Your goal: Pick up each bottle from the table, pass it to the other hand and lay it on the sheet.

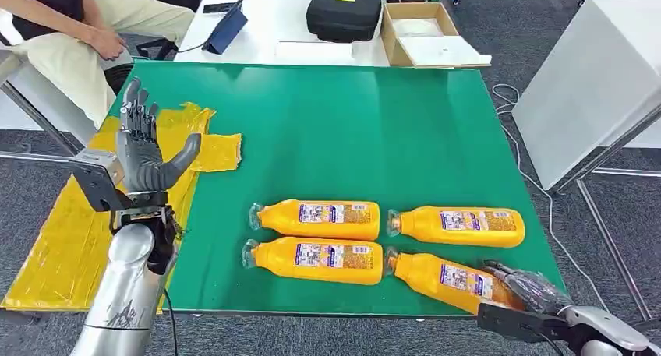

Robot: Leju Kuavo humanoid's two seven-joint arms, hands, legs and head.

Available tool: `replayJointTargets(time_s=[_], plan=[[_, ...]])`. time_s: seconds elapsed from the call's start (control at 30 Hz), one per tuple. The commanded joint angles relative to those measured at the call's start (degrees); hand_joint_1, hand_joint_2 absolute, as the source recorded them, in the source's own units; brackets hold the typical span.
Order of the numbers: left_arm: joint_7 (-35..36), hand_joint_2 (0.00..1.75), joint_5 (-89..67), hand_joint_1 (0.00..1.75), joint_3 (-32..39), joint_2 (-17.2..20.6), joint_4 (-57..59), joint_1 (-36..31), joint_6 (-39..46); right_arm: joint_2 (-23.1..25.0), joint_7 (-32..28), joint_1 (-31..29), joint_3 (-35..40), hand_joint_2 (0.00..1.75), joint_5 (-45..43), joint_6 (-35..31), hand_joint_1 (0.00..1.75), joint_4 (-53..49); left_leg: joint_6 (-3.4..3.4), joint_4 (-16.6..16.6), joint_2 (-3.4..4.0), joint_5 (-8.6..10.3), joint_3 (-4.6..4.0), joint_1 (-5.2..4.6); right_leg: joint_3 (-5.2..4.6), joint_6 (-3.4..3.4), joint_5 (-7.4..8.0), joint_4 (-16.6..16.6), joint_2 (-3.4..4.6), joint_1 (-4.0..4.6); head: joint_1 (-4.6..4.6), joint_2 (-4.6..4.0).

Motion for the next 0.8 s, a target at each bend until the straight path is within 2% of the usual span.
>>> replayJointTargets(time_s=[0.03, 0.07, 0.1, 0.23, 0.27, 0.33, 0.37, 0.4, 0.47, 0.5, 0.6, 0.63, 0.67, 0.8], plan=[[0.33, 1.75, -0.3, 0.0, 0.23, -0.29, 3.37, -1.0, 0.26, 6.19, -0.72, -3.61, 1.98, 1.75, 1.43, -1.34, 1.73, 6.72, -0.32, -0.15, -0.03, -0.09, 0.49, 0.14, 0.55, -0.25, -0.06, -0.23, -0.09, 0.15, 0.02, 0.0], [0.33, 1.75, -0.3, 0.0, 0.23, -0.29, 3.37, -1.0, 0.26, 6.19, -0.72, -3.61, 1.98, 1.75, 1.43, -1.34, 1.75, 6.72, -0.18, -0.08, 0.02, -0.03, 0.26, 0.1, 0.3, -0.15, 0.0, -0.15, -0.01, 0.11, 0.0, 0.0], [0.35, 1.75, -0.31, 0.0, 0.29, -0.31, 3.32, -0.85, 0.26, 6.92, -1.21, -3.77, 1.58, 1.75, 2.06, -2.36, 1.75, 6.97, -0.29, -0.13, 0.06, -0.09, 0.47, 0.13, 0.5, -0.24, -0.03, -0.21, 0.01, 0.14, 0.0, 0.0], [0.36, 1.75, -0.3, 0.0, 0.39, -0.15, 3.21, -0.41, 0.26, 8.59, -1.93, -3.95, 0.86, 1.75, 2.53, -3.88, 1.75, 6.29, -0.22, -0.1, 0.05, -0.06, 0.34, 0.12, 0.37, -0.18, -0.01, -0.16, 0.01, 0.13, 0.0, 0.0], [0.36, 1.75, -0.3, 0.0, 0.39, -0.15, 3.21, -0.41, 0.26, 8.59, -1.93, -3.95, 0.86, 1.75, 2.53, -3.88, 1.75, 6.29, -0.32, -0.15, 0.08, -0.12, 0.53, 0.13, 0.56, -0.26, -0.06, -0.21, 0.02, 0.14, 0.0, 0.0], [0.37, 1.75, -0.35, 0.0, 0.52, -0.19, 2.93, -0.11, 0.28, 10.15, -3.32, -3.49, -0.88, 1.75, 2.3, -5.89, 1.75, 5.43, -0.17, -0.07, 0.04, -0.05, 0.25, 0.08, 0.27, -0.14, -0.01, -0.09, 0.01, 0.09, -0.02, 0.0], [0.36, 1.75, -0.35, 0.0, 0.52, -0.25, 2.87, 0.03, 0.26, 10.54, -3.89, -3.3, -1.24, 1.75, 2.04, -6.2, 1.75, 4.79, -0.27, -0.12, 0.08, -0.1, 0.44, 0.12, 0.46, -0.22, -0.04, -0.17, 0.03, 0.13, 0.0, 0.0], [0.45, 1.75, -0.39, 0.0, 0.19, -0.19, 2.96, 0.39, -0.12, 11.07, -4.59, -2.73, -2.23, 1.75, 1.52, -6.86, 1.75, 2.9, -0.17, -0.08, 0.04, -0.04, 0.25, 0.09, 0.28, -0.15, 0.0, -0.11, 0.01, 0.1, 0.0, 0.0], [0.42, 1.75, -0.35, 0.0, 0.07, -0.17, 3.47, 0.6, -0.12, 11.38, -4.98, -2.27, -3.05, 1.75, 1.32, -7.54, 1.75, 0.9, -0.36, -0.16, 0.08, -0.16, 0.61, 0.13, 0.63, -0.3, -0.1, -0.21, 0.01, 0.15, 0.02, 0.0], [0.31, 1.75, -0.33, 0.0, -0.1, 0.02, 4.17, 0.59, -0.1, 11.64, -5.19, -1.58, -3.95, 1.75, 1.14, -7.95, 1.75, -1.17, -0.24, -0.1, 0.05, -0.09, 0.35, 0.08, 0.36, -0.2, -0.05, -0.1, 0.02, 0.09, 0.0, 0.0], [0.31, 1.75, -0.26, 0.0, 0.0, 0.26, 4.89, 0.36, -0.11, 11.74, -5.11, -0.97, -4.99, 1.75, 1.11, -8.09, 1.75, -3.24, -0.24, -0.08, -0.02, -0.09, 0.31, 0.07, 0.33, -0.2, -0.08, -0.08, -0.03, 0.08, 0.0, 0.0], [0.36, 1.75, -0.09, 0.0, 0.05, 0.31, 4.91, 0.37, -0.17, 11.99, -5.08, -0.69, -5.78, 1.75, 1.09, -8.36, 1.75, -4.18, -0.47, -0.15, 0.0, -0.25, 0.75, 0.12, 0.78, -0.38, -0.22, -0.17, -0.06, 0.13, 0.0, 0.0], [0.48, 1.75, 0.21, 0.0, 0.14, 0.49, 4.81, 0.42, -0.32, 11.77, -5.39, 0.36, -7.21, 1.75, 0.56, -8.82, 1.75, -7.37, -0.21, -0.07, -0.04, -0.07, 0.25, 0.07, 0.29, -0.17, -0.06, -0.07, -0.03, 0.07, 0.0, 0.0], [1.04, 1.75, 1.06, 0.0, 0.8, 0.99, 4.28, 1.1, -0.52, 11.97, -6.39, 1.81, -10.43, 1.75, -0.49, -8.58, 1.75, -13.78, -0.25, -0.04, -0.06, -0.12, 0.27, 0.03, 0.29, -0.21, -0.13, 0.01, -0.03, 0.03, 0.0, 0.0]])
